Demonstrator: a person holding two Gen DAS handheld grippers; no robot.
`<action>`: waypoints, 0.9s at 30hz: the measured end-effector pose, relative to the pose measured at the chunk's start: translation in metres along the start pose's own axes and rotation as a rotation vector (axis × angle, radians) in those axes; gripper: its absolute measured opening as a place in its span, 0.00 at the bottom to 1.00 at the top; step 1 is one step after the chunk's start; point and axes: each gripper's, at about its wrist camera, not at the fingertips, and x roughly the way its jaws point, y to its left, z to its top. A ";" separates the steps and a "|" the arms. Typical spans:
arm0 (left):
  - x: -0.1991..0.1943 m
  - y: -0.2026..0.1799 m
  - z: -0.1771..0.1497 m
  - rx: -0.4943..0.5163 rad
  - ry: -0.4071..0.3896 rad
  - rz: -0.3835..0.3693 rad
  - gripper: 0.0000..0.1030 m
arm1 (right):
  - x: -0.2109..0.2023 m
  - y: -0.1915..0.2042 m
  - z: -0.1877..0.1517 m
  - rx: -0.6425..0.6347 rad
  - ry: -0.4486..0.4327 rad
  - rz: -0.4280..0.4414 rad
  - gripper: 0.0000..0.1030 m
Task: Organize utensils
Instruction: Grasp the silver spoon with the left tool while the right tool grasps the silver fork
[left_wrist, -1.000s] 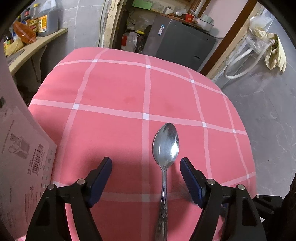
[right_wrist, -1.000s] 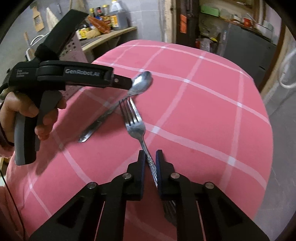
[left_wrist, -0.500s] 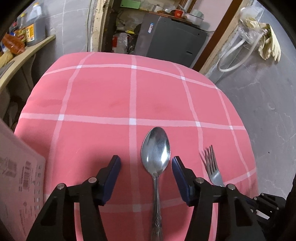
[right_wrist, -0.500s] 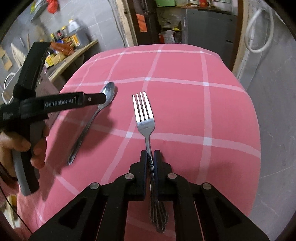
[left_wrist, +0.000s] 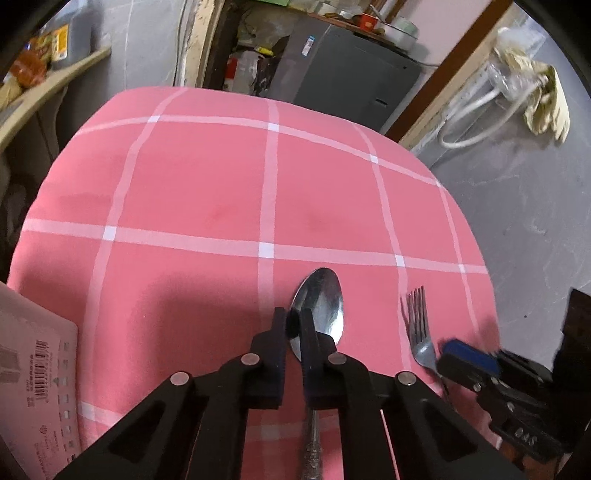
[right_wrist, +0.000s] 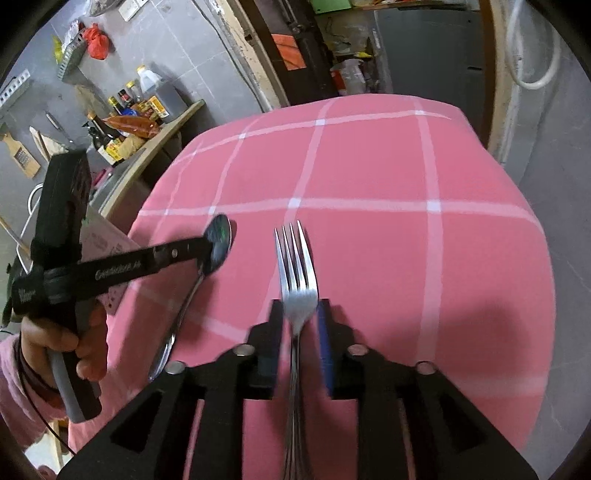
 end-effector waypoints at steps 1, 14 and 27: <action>0.000 0.001 -0.001 -0.006 0.002 -0.007 0.06 | 0.004 -0.001 0.004 -0.006 0.008 0.015 0.21; -0.004 0.003 -0.007 -0.064 0.010 -0.087 0.02 | 0.035 0.006 0.042 -0.152 0.104 0.080 0.19; 0.010 -0.001 -0.004 -0.078 0.111 -0.192 0.02 | 0.028 0.006 0.039 -0.178 0.125 0.062 0.17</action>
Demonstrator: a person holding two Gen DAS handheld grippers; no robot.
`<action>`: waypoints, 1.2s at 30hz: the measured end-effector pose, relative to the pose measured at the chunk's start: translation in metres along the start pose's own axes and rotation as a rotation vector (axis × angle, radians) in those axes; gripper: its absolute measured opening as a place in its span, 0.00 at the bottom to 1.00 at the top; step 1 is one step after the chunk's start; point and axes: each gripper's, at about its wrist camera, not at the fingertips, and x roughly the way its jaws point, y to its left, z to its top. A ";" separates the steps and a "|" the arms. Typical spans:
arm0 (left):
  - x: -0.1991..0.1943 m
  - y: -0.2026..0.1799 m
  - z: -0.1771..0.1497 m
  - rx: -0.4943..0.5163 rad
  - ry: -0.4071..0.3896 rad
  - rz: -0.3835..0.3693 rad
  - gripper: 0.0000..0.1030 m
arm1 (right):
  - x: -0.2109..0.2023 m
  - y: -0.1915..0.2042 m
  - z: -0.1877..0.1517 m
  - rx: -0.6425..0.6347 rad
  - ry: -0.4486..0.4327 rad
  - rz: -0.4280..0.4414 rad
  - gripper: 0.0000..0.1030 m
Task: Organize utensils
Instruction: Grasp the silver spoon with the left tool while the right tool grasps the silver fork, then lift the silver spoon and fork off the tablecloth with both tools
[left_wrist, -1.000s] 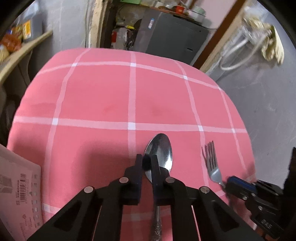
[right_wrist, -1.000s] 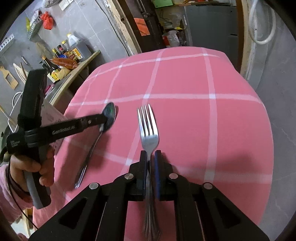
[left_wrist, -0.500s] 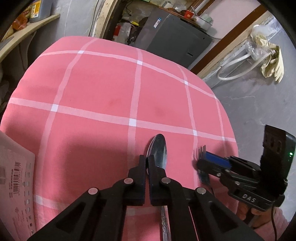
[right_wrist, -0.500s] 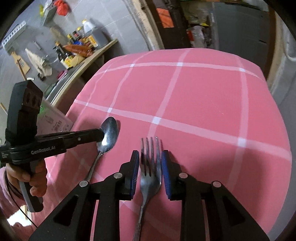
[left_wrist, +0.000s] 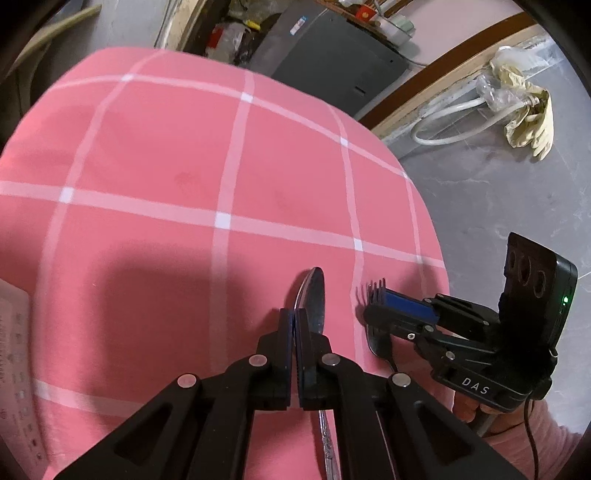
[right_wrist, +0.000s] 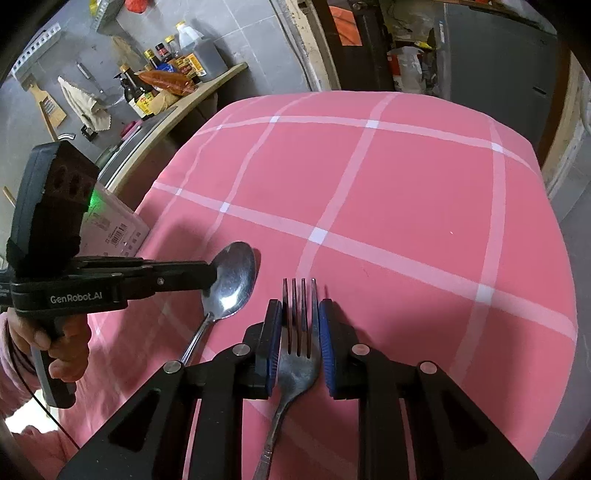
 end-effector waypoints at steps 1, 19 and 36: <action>0.002 -0.001 -0.001 -0.002 0.006 -0.001 0.02 | -0.001 -0.001 -0.001 0.005 0.000 0.000 0.17; 0.025 -0.004 0.009 -0.065 0.080 -0.118 0.04 | 0.014 -0.016 -0.003 0.032 0.049 0.129 0.10; 0.039 -0.016 0.006 -0.011 0.179 -0.171 0.04 | 0.009 -0.024 -0.012 0.084 0.000 0.126 0.07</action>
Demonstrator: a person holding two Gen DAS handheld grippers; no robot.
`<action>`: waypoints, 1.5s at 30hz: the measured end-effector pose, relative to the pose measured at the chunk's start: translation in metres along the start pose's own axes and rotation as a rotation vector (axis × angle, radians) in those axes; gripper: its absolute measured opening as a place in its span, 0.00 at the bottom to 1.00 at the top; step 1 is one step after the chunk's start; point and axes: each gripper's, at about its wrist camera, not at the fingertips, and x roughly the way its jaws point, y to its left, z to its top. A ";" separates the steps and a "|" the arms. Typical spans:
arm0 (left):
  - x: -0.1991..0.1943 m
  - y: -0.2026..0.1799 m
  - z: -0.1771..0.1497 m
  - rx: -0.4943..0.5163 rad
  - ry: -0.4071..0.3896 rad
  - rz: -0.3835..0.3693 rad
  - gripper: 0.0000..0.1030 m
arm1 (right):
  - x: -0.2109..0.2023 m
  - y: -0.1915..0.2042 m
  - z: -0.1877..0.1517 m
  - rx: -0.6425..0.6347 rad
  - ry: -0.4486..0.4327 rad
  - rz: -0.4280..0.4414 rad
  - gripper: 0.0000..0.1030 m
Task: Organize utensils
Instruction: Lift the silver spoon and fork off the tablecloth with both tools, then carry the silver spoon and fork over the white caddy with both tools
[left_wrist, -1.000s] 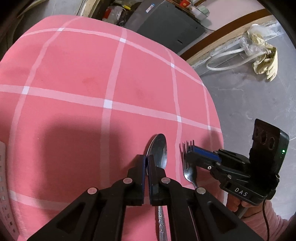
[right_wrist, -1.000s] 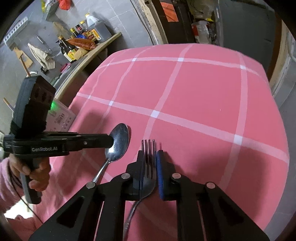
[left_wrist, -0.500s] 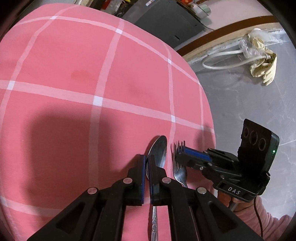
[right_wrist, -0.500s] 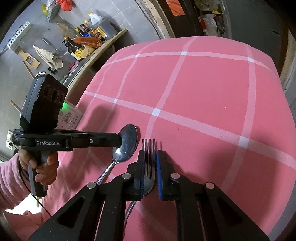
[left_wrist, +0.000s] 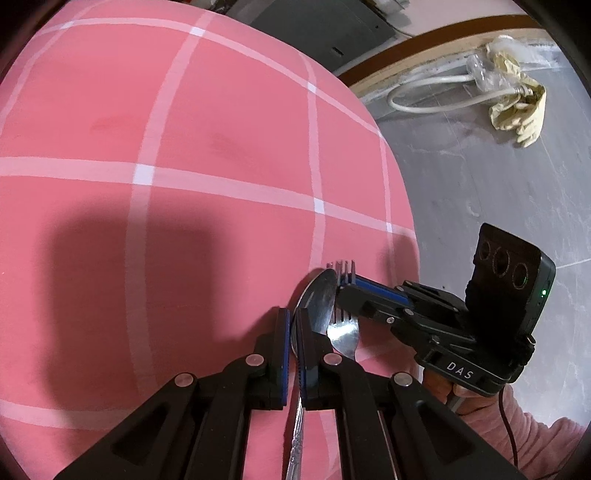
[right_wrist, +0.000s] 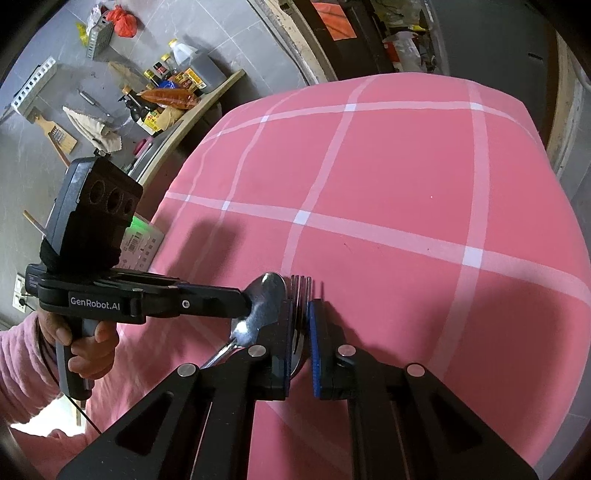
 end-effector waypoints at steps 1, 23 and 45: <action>0.001 0.000 0.000 0.007 0.005 0.001 0.04 | 0.000 -0.001 0.000 0.002 -0.002 0.000 0.07; -0.051 -0.037 -0.032 0.131 -0.201 0.141 0.01 | -0.045 0.013 -0.028 0.095 -0.167 -0.026 0.02; -0.209 -0.100 -0.068 0.247 -0.640 0.315 0.01 | -0.168 0.136 -0.009 -0.022 -0.591 -0.179 0.02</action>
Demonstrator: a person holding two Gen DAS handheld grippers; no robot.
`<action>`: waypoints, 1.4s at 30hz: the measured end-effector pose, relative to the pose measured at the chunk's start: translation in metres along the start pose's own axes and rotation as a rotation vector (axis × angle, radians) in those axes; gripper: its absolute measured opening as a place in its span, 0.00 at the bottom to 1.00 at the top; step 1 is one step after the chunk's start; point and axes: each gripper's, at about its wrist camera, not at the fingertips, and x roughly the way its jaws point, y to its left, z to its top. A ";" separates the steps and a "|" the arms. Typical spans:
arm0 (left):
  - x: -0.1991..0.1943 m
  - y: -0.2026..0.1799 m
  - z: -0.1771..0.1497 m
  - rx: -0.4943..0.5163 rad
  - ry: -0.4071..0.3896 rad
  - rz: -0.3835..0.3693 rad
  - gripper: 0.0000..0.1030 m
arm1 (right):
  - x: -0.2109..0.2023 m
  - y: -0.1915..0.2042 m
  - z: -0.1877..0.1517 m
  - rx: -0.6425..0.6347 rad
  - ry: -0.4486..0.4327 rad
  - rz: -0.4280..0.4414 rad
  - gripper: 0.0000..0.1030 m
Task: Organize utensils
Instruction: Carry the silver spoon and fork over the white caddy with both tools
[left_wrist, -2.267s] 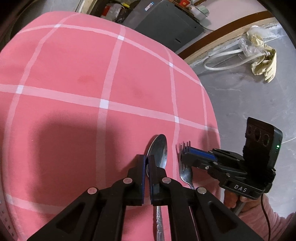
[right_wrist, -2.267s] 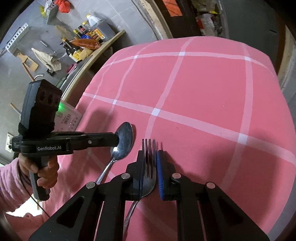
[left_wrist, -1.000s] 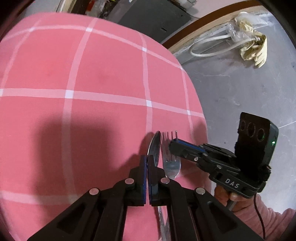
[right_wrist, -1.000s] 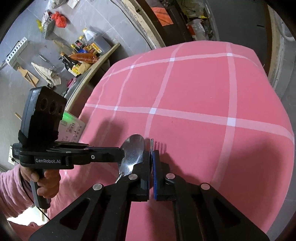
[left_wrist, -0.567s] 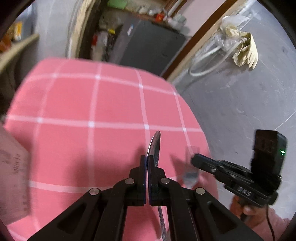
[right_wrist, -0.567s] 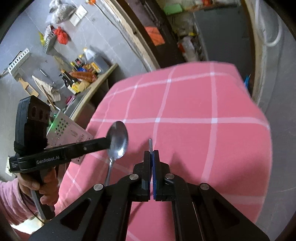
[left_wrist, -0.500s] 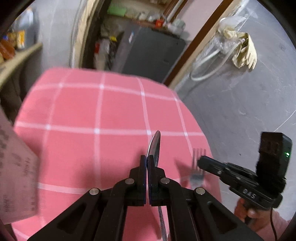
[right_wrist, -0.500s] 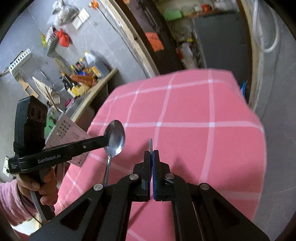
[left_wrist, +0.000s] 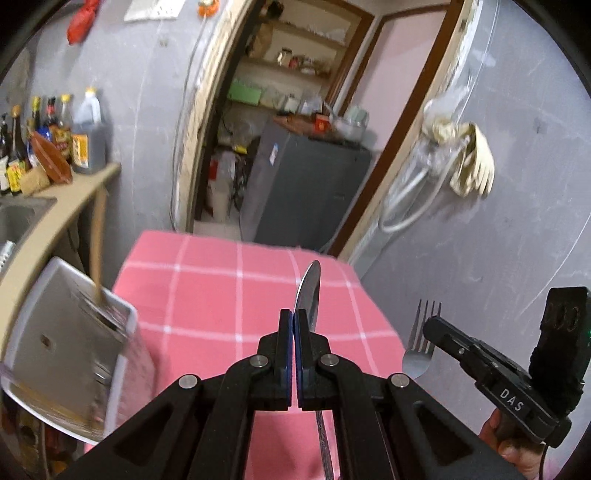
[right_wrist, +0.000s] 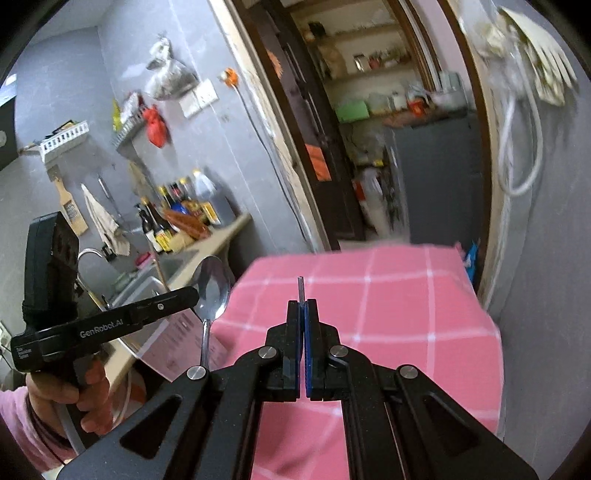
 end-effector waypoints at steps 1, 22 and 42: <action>-0.009 0.004 0.006 -0.009 -0.017 -0.003 0.01 | -0.001 0.005 0.005 -0.004 -0.010 0.004 0.02; -0.111 0.105 0.060 -0.022 -0.373 0.245 0.01 | 0.038 0.162 0.060 -0.246 -0.200 0.045 0.02; -0.083 0.141 -0.015 0.078 -0.482 0.236 0.02 | 0.070 0.212 -0.011 -0.434 -0.214 0.049 0.02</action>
